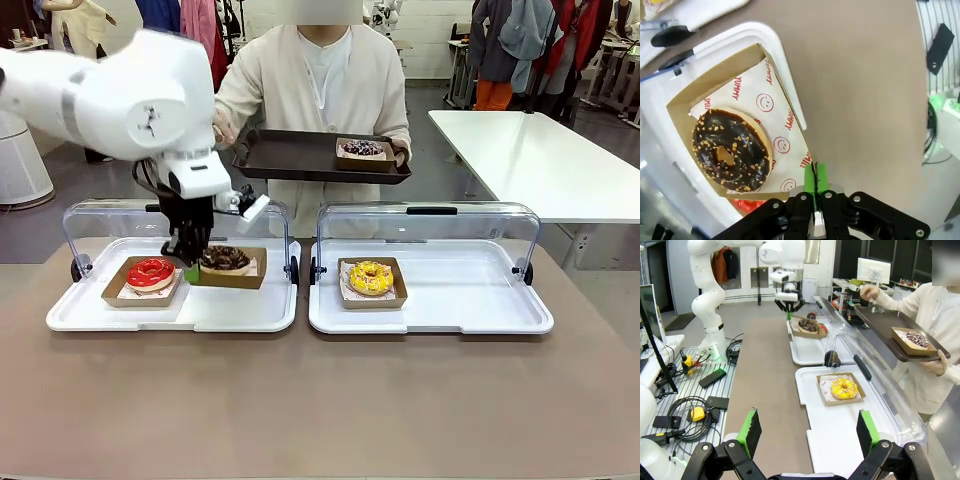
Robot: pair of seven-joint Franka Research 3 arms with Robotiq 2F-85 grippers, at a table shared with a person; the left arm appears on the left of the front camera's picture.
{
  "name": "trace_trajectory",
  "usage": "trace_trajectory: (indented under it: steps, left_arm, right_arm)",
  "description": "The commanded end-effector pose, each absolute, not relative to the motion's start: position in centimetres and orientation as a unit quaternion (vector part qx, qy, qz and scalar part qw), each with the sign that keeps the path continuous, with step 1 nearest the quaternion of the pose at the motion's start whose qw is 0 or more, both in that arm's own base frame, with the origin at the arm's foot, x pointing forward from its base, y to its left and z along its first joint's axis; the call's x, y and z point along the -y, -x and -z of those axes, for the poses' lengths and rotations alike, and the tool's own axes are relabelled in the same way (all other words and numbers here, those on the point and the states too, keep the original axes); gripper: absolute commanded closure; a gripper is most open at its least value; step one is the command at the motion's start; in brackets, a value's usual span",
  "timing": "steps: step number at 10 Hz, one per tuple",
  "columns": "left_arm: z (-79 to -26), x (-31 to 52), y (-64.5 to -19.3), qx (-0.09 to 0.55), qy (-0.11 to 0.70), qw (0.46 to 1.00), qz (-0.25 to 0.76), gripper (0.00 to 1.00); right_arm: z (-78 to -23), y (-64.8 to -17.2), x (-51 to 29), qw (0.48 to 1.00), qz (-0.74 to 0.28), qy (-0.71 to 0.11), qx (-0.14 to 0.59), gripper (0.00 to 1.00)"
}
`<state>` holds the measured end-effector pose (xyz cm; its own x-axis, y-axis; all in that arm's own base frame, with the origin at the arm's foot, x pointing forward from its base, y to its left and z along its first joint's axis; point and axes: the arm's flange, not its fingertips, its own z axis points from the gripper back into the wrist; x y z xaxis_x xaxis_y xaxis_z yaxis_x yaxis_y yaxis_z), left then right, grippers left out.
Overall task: Provide the desired donut to the person.
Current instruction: Pick up and lift the Paper togo box containing the Donut pointed at by the person.
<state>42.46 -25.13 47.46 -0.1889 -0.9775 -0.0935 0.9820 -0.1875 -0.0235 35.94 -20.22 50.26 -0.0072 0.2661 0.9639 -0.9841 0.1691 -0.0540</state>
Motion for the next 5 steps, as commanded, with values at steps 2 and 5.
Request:
trace_trajectory:
  steps: [2,5]
  left_arm:
    - [-53.4,27.2,-39.3,-0.036,-0.077,0.632,0.771,1.0]
    - [-59.8,29.5,-38.1,-0.001,-0.124,0.631,0.765,1.0]
  right_arm:
    - [-50.3,-35.8,20.3,0.595,-0.524,-0.38,0.477,0.0]
    - [-50.3,-35.8,20.3,0.595,-0.524,-0.38,0.477,0.0]
